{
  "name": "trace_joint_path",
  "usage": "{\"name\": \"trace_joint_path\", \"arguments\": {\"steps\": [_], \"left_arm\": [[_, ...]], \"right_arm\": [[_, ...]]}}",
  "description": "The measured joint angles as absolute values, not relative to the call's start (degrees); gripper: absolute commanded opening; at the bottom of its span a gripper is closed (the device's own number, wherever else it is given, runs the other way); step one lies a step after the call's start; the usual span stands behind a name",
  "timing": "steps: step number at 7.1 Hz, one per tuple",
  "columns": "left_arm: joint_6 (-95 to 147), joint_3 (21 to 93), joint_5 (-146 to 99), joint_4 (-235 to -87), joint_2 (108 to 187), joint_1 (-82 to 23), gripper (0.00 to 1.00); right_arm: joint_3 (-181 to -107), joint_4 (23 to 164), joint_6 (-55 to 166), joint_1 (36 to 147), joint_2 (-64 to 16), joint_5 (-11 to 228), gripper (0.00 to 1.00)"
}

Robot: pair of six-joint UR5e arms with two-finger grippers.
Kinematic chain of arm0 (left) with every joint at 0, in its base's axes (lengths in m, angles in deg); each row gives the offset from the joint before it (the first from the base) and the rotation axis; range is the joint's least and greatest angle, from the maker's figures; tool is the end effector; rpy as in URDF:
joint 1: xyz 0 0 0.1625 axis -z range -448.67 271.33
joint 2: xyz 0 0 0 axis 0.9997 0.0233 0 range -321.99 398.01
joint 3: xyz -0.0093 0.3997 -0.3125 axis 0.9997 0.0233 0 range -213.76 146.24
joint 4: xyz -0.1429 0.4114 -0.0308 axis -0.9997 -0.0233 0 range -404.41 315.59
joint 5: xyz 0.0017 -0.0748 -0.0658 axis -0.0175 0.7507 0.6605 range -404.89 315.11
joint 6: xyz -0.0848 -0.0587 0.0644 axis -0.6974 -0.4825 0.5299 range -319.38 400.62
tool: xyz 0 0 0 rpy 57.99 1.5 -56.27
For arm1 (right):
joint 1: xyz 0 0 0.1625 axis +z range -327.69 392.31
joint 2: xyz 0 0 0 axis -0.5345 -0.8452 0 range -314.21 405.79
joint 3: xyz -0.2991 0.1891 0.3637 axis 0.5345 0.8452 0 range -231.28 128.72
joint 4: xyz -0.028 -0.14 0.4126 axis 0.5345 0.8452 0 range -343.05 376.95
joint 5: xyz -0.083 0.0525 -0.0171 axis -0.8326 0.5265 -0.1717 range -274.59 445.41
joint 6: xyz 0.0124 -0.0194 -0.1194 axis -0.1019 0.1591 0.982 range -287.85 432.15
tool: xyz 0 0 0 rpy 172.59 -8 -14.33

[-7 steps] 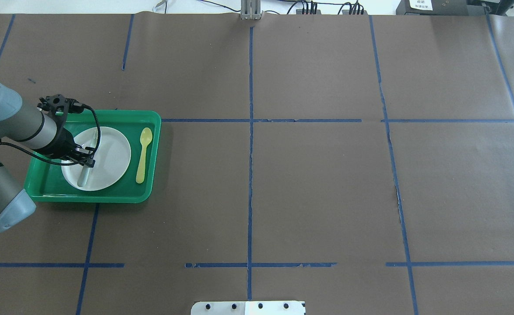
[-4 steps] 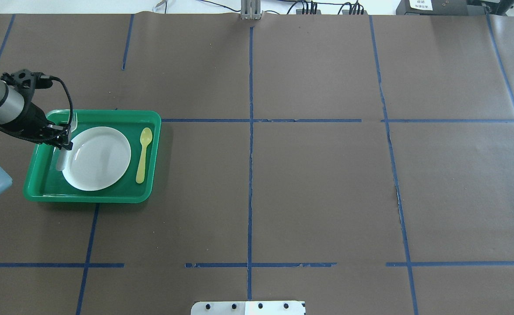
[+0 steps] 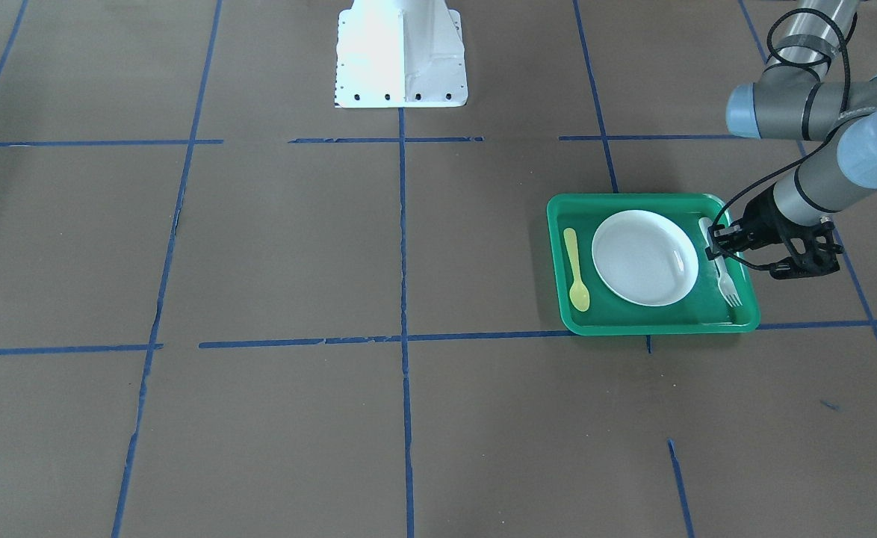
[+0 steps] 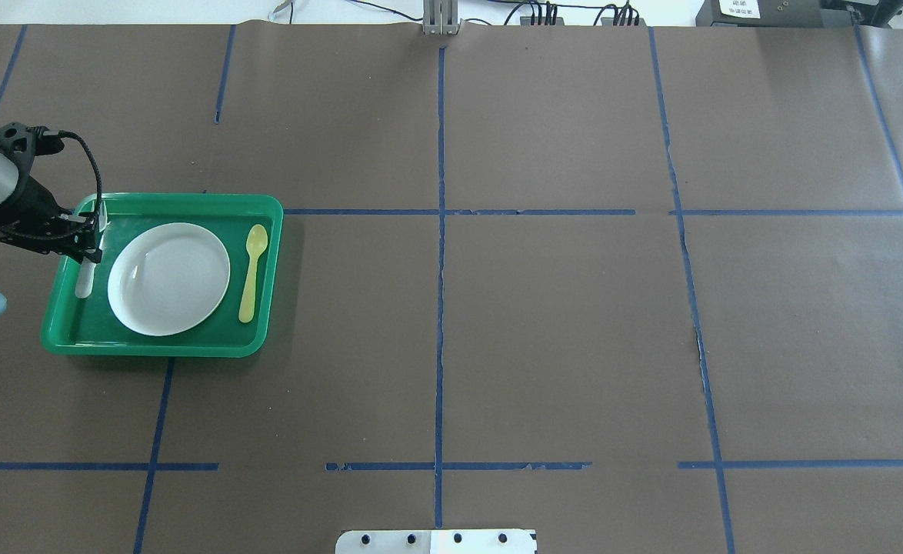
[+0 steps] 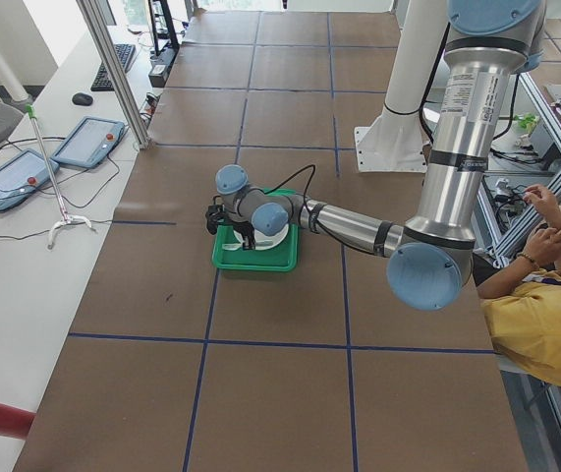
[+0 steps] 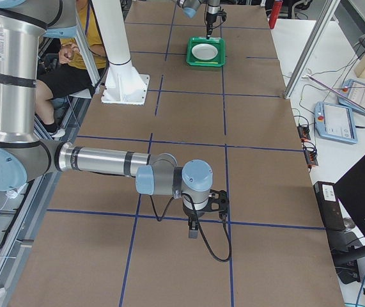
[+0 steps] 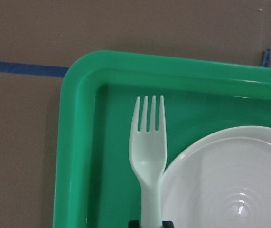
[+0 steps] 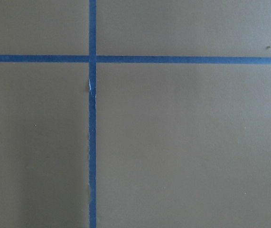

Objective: Place fork
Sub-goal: 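Lower the fork onto the tray beside the plate and open the left gripper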

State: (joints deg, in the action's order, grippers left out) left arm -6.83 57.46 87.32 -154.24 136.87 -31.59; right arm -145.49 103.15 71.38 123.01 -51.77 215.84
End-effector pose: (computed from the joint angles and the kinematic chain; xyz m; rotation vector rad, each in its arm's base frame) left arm 0.2930 -0.5475 0.6195 -0.0838 0.8695 -0.0450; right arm 0.0599 -0.4480 0.7816 0.0072 -0.7057 0.0217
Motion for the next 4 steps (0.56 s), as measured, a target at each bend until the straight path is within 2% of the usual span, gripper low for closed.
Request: {"name": "trace_joint_path", "arguments": {"steps": [3, 4], "left_arm": [[-6.7, 53.8, 87.2, -160.7, 136.7, -31.6, 0.0], [-6.5, 53.5, 87.2, -161.3, 136.6, -31.6, 0.2]], "right_arm": [[-145.5, 103.1, 71.4, 123.0, -51.8, 215.9, 1.0], [-145.5, 103.1, 71.4, 123.0, -51.8, 215.9, 1.0]]}}
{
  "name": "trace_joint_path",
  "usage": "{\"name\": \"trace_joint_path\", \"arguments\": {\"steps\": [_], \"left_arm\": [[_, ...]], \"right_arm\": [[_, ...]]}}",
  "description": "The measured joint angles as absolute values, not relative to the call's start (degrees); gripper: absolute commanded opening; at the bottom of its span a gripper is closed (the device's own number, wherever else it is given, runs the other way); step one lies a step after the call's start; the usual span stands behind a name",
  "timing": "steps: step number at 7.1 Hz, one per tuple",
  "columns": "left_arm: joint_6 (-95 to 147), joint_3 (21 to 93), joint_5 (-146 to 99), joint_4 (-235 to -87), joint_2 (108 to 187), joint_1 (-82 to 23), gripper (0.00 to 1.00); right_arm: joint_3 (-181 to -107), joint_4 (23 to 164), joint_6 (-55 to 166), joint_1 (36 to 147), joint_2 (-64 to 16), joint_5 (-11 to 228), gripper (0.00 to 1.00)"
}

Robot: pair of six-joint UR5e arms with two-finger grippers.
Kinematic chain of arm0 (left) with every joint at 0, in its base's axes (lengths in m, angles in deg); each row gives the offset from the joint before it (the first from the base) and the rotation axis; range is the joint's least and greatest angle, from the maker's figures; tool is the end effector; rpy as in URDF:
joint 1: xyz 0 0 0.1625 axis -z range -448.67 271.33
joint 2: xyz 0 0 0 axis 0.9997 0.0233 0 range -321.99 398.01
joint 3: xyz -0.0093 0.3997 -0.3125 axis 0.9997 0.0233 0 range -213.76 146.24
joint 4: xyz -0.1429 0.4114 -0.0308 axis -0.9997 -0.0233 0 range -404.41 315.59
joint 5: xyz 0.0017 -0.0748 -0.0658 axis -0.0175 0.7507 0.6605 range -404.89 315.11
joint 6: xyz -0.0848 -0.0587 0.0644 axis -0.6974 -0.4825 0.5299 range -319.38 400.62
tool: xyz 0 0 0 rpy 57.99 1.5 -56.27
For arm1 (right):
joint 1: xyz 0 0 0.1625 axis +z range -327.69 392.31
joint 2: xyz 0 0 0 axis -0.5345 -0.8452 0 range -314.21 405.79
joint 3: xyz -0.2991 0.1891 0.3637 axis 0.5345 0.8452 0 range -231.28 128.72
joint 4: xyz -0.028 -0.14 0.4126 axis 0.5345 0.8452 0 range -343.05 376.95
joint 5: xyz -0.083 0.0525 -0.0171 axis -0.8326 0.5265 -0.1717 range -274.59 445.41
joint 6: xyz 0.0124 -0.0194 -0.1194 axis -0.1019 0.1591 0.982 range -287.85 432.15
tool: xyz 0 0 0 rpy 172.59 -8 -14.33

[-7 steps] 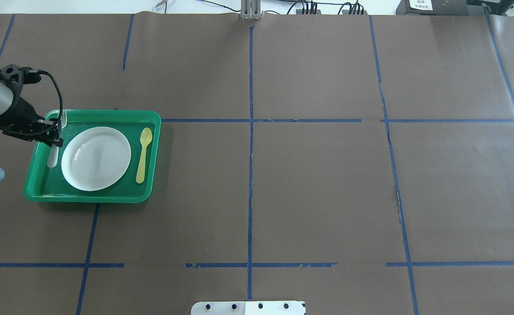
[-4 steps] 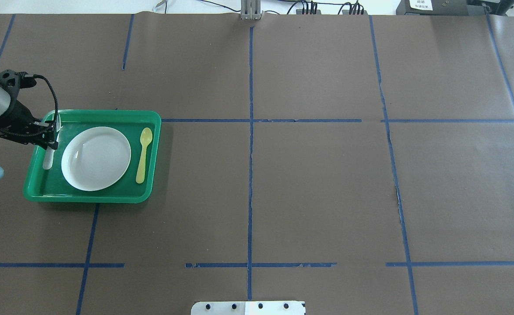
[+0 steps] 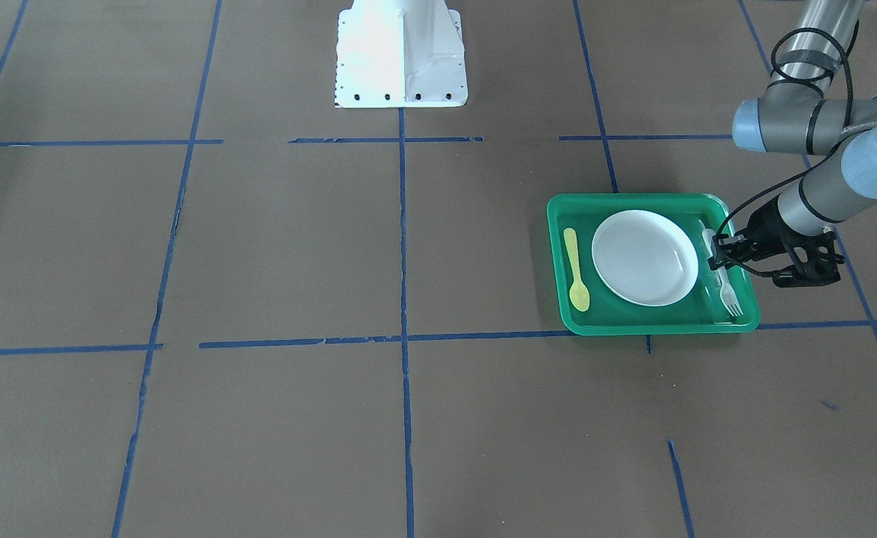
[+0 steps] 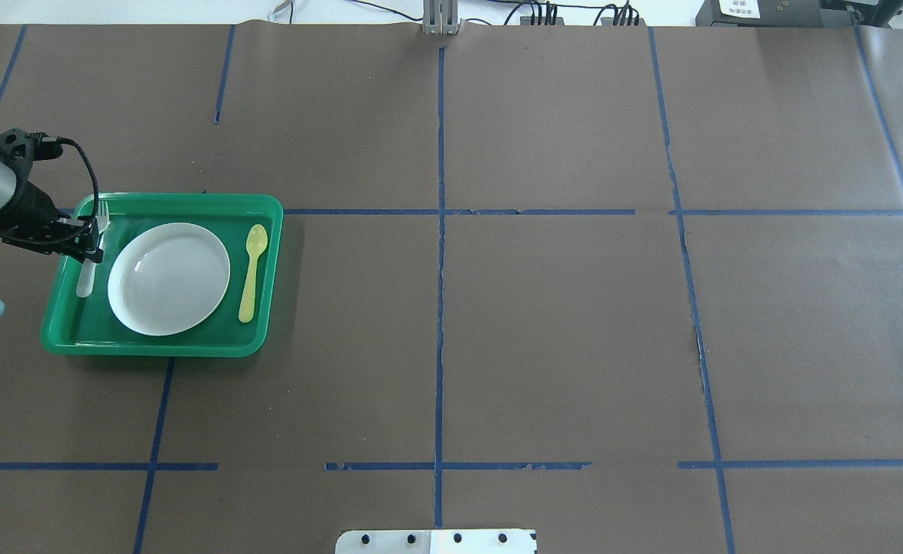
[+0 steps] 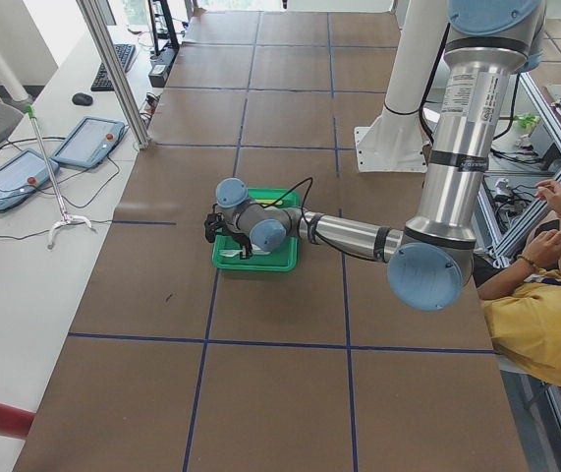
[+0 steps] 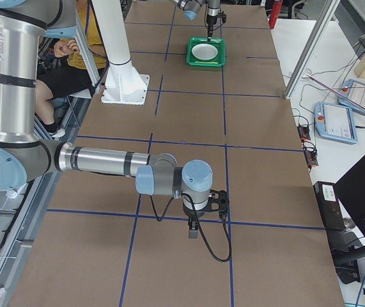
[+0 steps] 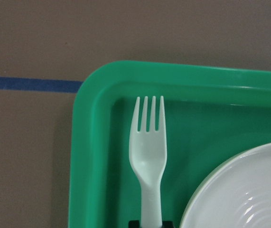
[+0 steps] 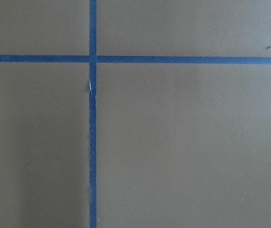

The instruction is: Place fork

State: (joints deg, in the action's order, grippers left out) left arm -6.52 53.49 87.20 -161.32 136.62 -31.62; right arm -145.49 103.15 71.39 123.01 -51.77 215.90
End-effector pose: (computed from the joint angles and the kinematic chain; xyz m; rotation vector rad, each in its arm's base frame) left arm 0.2950 -0.5503 0.6437 -0.0417 0.8958 -0.0208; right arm 0.0598 -0.4480 0.7815 0.0073 -0.7068 0.0215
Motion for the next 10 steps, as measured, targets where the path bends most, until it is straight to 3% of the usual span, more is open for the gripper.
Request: {"name": "trace_joint_path", "arguments": {"steps": [3, 7, 10], "left_arm": [[-5.8, 53.5, 87.0, -161.7, 136.1, -31.7, 0.97], [-5.9, 58.1, 87.2, -161.5, 133.1, -30.8, 1.0], [5.5, 65.5, 87.2, -160.6, 126.6, -21.9, 1.0]], "right_arm": [[-145.5, 103.1, 71.4, 123.0, -51.8, 215.9, 1.0], [-145.5, 103.2, 71.4, 123.0, -51.8, 215.9, 1.0], [-145.5, 103.2, 71.4, 123.0, -51.8, 215.9, 1.0]]}}
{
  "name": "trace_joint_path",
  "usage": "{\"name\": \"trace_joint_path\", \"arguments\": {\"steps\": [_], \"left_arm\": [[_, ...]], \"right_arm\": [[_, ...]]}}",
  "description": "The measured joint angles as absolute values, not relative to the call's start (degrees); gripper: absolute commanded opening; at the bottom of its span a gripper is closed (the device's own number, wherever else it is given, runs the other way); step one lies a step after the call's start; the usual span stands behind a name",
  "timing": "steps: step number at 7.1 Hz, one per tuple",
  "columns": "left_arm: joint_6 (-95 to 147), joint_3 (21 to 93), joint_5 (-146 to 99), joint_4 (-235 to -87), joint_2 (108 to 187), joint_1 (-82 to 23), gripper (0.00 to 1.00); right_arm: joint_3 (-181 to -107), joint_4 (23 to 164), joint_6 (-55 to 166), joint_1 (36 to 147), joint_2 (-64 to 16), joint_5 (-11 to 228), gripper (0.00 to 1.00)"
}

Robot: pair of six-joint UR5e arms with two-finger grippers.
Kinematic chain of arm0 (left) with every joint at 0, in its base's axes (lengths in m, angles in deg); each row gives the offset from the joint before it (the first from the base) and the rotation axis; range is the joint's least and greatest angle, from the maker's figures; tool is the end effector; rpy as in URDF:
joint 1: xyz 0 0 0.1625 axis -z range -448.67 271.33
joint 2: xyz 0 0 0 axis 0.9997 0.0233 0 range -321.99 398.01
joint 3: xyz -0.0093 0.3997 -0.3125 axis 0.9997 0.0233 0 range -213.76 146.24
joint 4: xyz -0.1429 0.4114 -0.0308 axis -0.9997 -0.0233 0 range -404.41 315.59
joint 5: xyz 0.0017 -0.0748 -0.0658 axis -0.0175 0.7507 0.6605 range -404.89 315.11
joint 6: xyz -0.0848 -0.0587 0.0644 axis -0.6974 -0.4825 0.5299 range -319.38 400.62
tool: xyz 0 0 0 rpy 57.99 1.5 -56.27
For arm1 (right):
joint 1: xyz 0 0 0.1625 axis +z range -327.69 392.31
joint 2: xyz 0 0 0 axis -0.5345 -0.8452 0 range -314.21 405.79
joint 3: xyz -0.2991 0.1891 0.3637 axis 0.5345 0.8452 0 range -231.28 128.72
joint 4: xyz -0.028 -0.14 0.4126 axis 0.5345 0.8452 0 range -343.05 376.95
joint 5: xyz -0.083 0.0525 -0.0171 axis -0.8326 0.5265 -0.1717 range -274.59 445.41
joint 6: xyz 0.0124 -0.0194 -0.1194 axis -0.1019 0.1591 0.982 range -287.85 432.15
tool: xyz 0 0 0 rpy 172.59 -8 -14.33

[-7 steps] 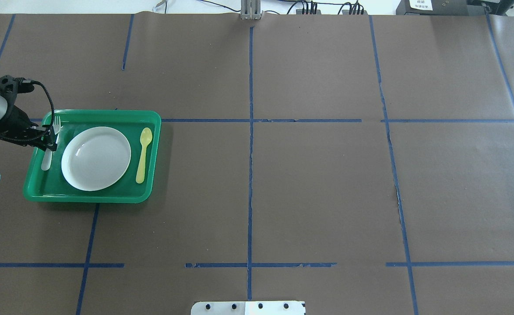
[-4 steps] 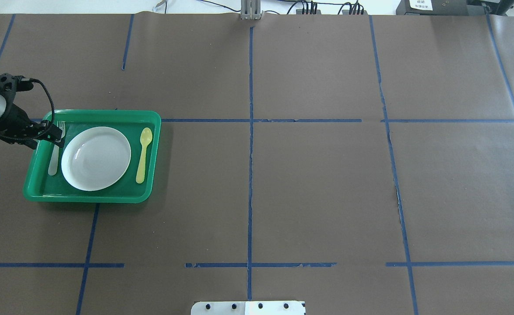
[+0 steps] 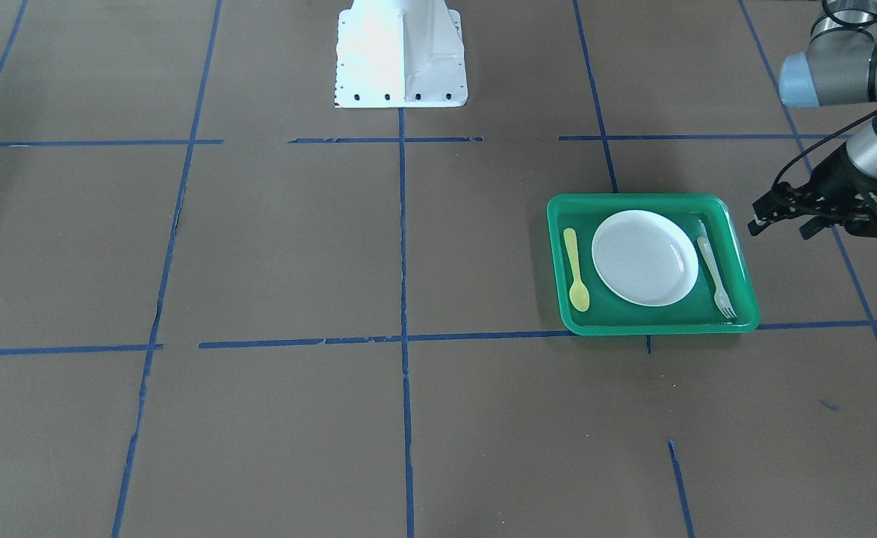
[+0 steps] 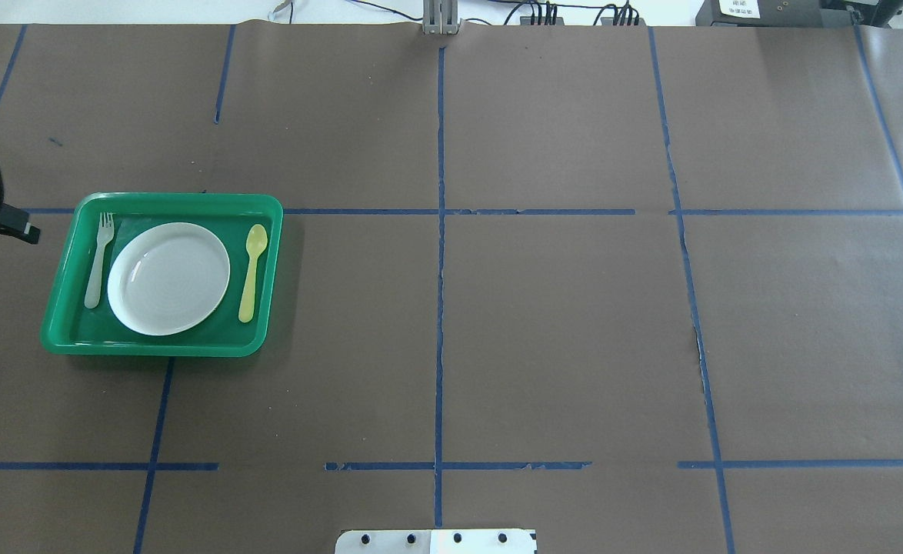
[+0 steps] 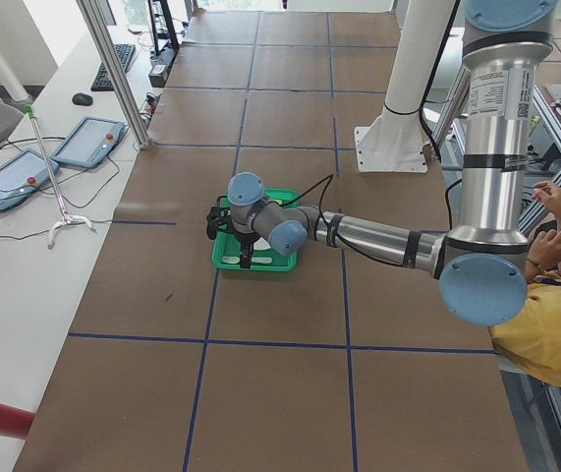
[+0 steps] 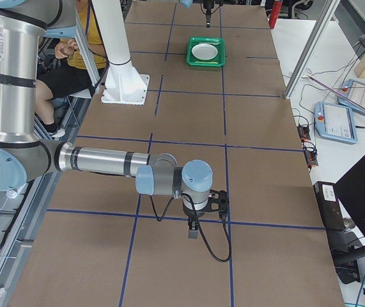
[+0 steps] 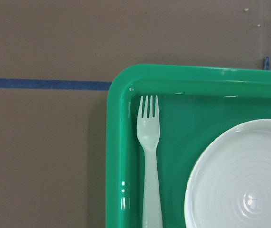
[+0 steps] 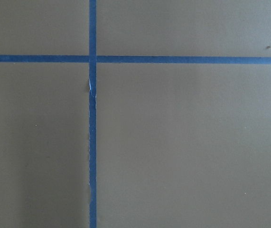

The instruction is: Place fork

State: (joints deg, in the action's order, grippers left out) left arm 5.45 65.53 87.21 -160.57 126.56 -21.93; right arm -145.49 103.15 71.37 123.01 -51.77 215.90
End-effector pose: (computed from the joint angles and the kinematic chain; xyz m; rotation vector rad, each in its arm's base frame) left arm 0.1626 -0.5093 0.6321 0.1459 0.8963 0.0245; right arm 0.0598 -0.4480 0.7815 0.0072 -0.7068 0.0219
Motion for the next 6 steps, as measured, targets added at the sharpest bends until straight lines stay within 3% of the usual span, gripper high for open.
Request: {"name": "trace_joint_path", "arguments": {"steps": [3, 6], "left_arm": [[34.9, 65.7, 86.7, -147.8, 124.2, -5.5, 1.0], [46.5, 64.3, 86.9, -141.7, 121.2, 2.6, 1.0]], "right_arm": [[-145.5, 103.1, 71.4, 123.0, -51.8, 215.9, 1.0], [-145.5, 103.2, 71.4, 123.0, -51.8, 215.8, 1.0]]}}
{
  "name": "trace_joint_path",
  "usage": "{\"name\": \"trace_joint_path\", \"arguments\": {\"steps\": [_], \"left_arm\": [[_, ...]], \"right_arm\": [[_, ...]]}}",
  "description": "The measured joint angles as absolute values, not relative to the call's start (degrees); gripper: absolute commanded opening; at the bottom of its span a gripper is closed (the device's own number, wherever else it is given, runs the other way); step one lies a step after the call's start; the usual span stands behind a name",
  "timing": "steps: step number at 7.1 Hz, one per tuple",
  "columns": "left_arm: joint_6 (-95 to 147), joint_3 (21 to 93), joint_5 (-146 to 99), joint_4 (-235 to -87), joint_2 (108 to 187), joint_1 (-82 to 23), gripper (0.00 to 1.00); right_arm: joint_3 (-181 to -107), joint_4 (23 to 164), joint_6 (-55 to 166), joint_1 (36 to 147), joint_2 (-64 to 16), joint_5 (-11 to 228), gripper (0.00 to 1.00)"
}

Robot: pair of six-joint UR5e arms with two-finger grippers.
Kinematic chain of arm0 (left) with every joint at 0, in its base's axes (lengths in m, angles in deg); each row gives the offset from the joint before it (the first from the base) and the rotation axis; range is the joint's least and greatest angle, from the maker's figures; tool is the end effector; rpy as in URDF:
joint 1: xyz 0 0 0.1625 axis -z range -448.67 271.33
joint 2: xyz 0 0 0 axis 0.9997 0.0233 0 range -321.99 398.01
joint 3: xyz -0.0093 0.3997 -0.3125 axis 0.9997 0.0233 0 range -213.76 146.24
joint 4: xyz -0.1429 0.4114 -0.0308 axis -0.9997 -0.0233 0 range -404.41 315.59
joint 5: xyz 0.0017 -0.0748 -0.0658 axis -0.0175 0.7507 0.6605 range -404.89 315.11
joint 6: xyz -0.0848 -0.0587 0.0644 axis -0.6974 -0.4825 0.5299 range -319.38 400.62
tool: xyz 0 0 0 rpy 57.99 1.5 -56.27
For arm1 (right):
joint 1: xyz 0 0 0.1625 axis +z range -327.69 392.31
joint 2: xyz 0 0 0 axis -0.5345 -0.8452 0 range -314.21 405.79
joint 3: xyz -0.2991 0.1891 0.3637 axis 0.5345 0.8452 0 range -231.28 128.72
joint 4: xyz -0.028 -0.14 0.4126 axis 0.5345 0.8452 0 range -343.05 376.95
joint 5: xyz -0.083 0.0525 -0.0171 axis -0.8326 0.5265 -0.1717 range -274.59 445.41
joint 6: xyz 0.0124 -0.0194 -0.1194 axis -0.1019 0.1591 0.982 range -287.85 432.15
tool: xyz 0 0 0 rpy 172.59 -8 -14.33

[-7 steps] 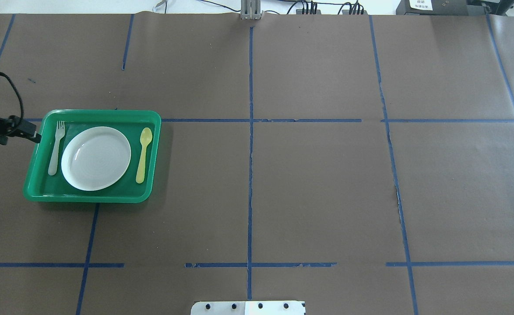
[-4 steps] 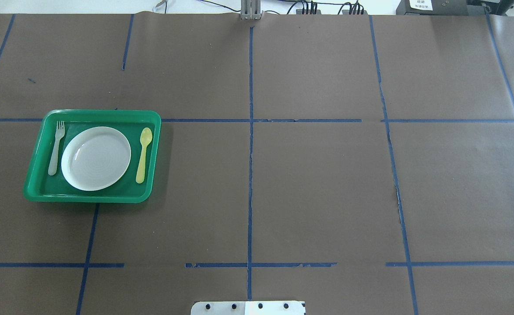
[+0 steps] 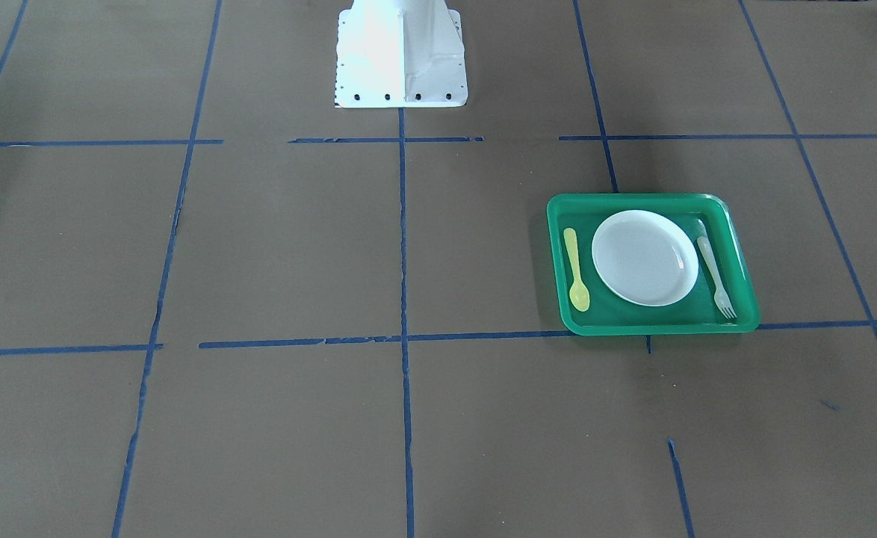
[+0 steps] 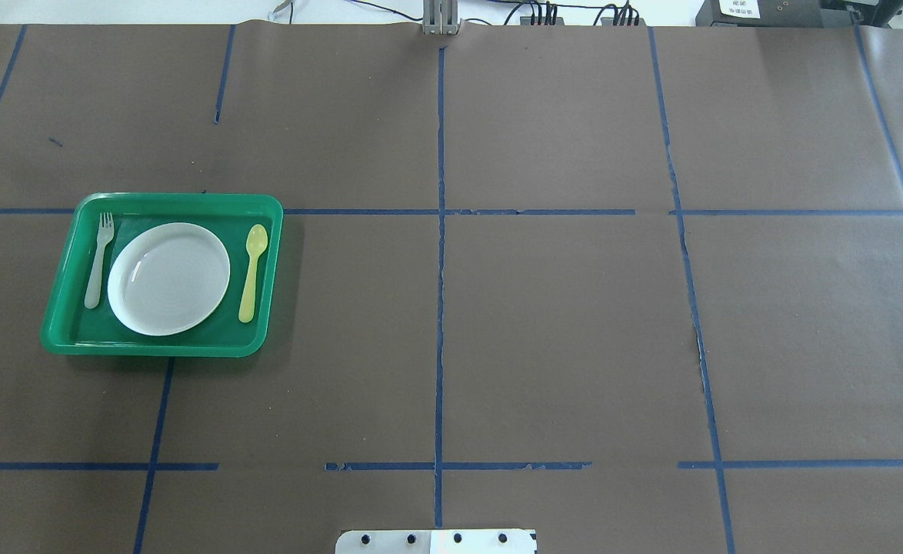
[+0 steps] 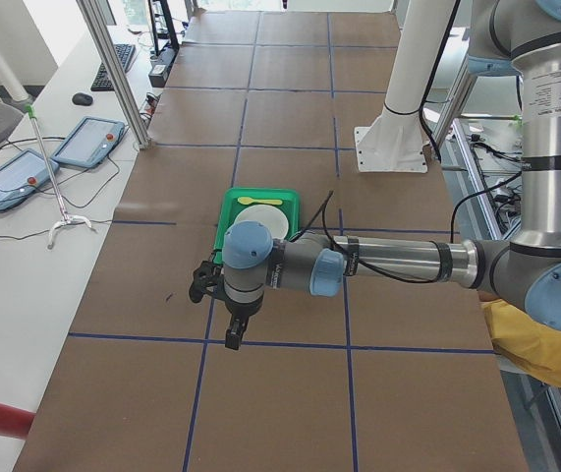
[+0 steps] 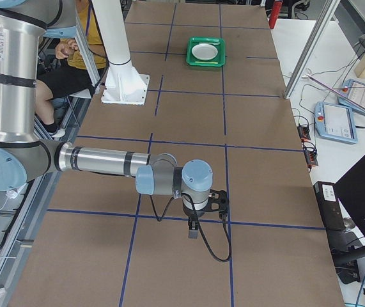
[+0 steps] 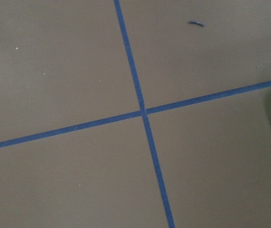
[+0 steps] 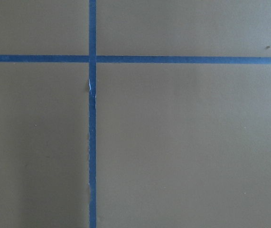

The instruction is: Place fork

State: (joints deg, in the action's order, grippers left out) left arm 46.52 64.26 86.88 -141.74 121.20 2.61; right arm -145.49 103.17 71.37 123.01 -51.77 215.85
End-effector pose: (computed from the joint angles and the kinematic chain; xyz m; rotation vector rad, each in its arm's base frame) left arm -0.0627 -0.4662 0.7325 0.1877 0.7176 0.1312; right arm 0.0599 -0.4480 0.7816 0.0068 -0.7059 0.0220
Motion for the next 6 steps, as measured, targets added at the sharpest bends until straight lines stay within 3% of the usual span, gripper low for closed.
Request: {"name": "trace_joint_path", "arguments": {"steps": [6], "left_arm": [[47.4, 63.9, 86.9, -141.9, 119.3, 3.4, 1.0]], "right_arm": [[-145.5, 103.2, 71.4, 123.0, -51.8, 215.9, 1.0]]}}
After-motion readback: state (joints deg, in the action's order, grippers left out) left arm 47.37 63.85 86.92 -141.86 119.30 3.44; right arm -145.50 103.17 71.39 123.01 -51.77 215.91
